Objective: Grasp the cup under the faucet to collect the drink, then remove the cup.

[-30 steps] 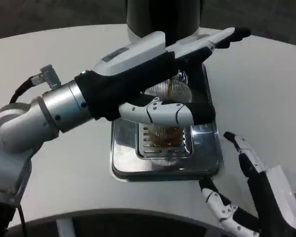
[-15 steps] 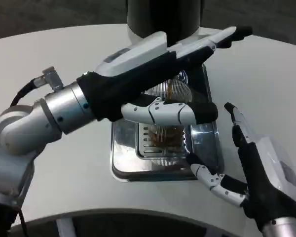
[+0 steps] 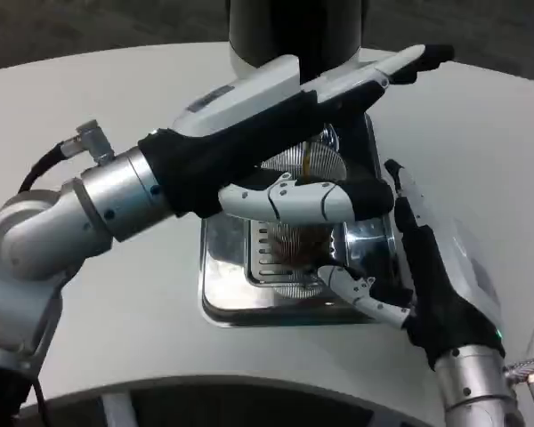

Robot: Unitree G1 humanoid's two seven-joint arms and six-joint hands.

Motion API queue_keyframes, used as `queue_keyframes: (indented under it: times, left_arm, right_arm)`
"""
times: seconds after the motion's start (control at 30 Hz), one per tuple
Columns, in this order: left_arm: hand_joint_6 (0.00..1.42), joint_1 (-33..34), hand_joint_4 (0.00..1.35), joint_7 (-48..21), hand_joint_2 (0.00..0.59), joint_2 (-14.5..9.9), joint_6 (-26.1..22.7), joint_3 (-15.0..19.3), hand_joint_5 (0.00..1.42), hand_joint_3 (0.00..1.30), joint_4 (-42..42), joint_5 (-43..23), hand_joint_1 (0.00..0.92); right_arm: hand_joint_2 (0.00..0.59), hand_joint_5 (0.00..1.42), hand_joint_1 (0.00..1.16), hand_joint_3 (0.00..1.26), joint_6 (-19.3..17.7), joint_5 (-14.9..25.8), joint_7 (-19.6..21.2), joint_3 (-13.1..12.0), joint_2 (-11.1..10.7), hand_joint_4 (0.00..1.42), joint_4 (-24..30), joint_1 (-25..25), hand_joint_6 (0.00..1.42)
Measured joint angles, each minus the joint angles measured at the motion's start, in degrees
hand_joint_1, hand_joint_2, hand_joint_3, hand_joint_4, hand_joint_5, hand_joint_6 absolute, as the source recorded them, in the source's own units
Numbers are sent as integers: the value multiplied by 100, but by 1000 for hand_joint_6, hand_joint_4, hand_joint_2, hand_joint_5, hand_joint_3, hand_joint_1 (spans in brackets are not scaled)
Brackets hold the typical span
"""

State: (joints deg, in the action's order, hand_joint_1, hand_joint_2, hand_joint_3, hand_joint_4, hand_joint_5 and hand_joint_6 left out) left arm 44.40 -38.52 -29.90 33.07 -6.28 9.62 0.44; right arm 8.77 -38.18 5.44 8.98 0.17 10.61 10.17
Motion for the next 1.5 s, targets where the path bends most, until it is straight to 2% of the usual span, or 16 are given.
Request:
queue_keyframes:
  times: [0.2,0.4,0.6,0.77,1.3,1.5]
  left_arm:
    - [23,0,0,0,180,-16,0,2,48,0,3,-5,0]
    - [23,-1,0,-1,180,-58,0,22,48,0,12,-33,0]
    - [23,-1,0,-3,180,-79,0,37,48,0,10,-39,0]
    - [24,-2,0,-12,179,-102,-1,43,48,0,10,-48,0]
    - [24,-2,0,-26,180,-121,-29,48,57,0,11,-128,0]
    - [24,-53,0,-3,180,-128,-28,101,56,0,1,-182,0]
  right_arm:
    - [195,0,644,0,-132,198,194,138,-8,0,-431,263,98]
    - [191,0,668,0,-230,419,355,178,-1,0,-839,593,97]
    - [190,0,672,0,-343,694,601,182,140,0,-1311,913,96]
    - [191,0,675,0,-495,884,758,169,154,0,-1620,1107,88]
    - [184,2,702,0,-1080,1286,970,168,177,0,-2355,1474,110]
    - [178,25,714,0,-1147,1346,1020,163,177,8,-2474,1556,148]
